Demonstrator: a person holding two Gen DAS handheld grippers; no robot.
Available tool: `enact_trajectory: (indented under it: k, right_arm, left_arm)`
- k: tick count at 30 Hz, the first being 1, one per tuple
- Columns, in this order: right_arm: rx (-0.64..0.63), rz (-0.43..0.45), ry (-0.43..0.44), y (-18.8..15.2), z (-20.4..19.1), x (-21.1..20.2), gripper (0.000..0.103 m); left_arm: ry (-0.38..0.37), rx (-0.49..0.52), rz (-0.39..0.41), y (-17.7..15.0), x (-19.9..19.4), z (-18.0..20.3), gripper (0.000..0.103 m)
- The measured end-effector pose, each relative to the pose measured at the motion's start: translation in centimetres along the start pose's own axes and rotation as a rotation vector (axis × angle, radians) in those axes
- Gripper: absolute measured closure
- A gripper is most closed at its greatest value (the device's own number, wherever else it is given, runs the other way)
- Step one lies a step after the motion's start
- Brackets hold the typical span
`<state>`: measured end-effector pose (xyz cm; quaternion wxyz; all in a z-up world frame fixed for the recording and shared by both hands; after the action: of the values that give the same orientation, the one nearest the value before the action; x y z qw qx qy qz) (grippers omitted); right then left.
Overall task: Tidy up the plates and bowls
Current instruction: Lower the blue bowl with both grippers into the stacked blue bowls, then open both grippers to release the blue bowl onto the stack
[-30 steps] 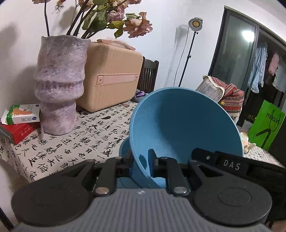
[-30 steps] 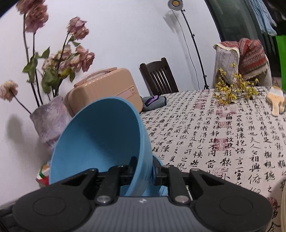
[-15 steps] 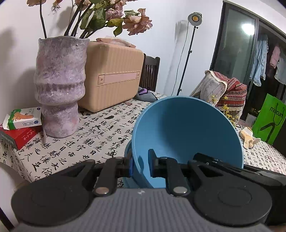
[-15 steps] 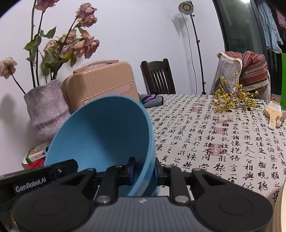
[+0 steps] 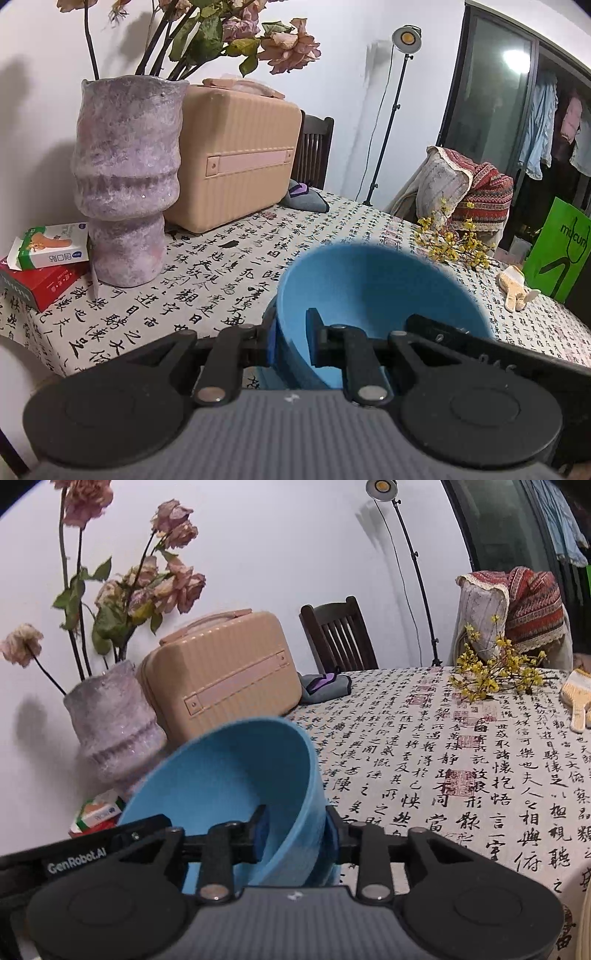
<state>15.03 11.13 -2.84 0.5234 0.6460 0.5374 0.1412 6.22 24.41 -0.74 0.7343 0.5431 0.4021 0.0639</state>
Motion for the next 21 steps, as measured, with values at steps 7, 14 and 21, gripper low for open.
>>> enact_trajectory:
  k: [7, 14, 21]
  right_arm:
    - [-0.009, 0.042, 0.003, 0.7, 0.1, -1.0, 0.058]
    - [-0.001, 0.074, 0.038, 0.6, 0.6, -2.6, 0.035]
    - [0.012, 0.099, 0.063, 0.1, 1.5, -4.9, 0.0]
  left_arm:
    - [0.006, -0.012, -0.002, 0.4, 0.3, -0.5, 0.086]
    - [-0.029, -0.046, 0.017, 0.7, -0.6, -1.2, 0.049]
    - [-0.05, -0.064, 0.061, 0.9, -2.8, -2.2, 0.0]
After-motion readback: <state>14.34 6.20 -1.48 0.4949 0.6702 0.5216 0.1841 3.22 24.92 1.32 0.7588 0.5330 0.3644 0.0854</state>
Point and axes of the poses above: each gripper's, at about its wrist camera, not at the fingertips, and x roughly the way its jaws point, z to its right, y to its top, the point moved 4 cm from there along x, roughly the way its jaws point, and after that the axes turned 13 degrees about y, right-handed, at the moved point
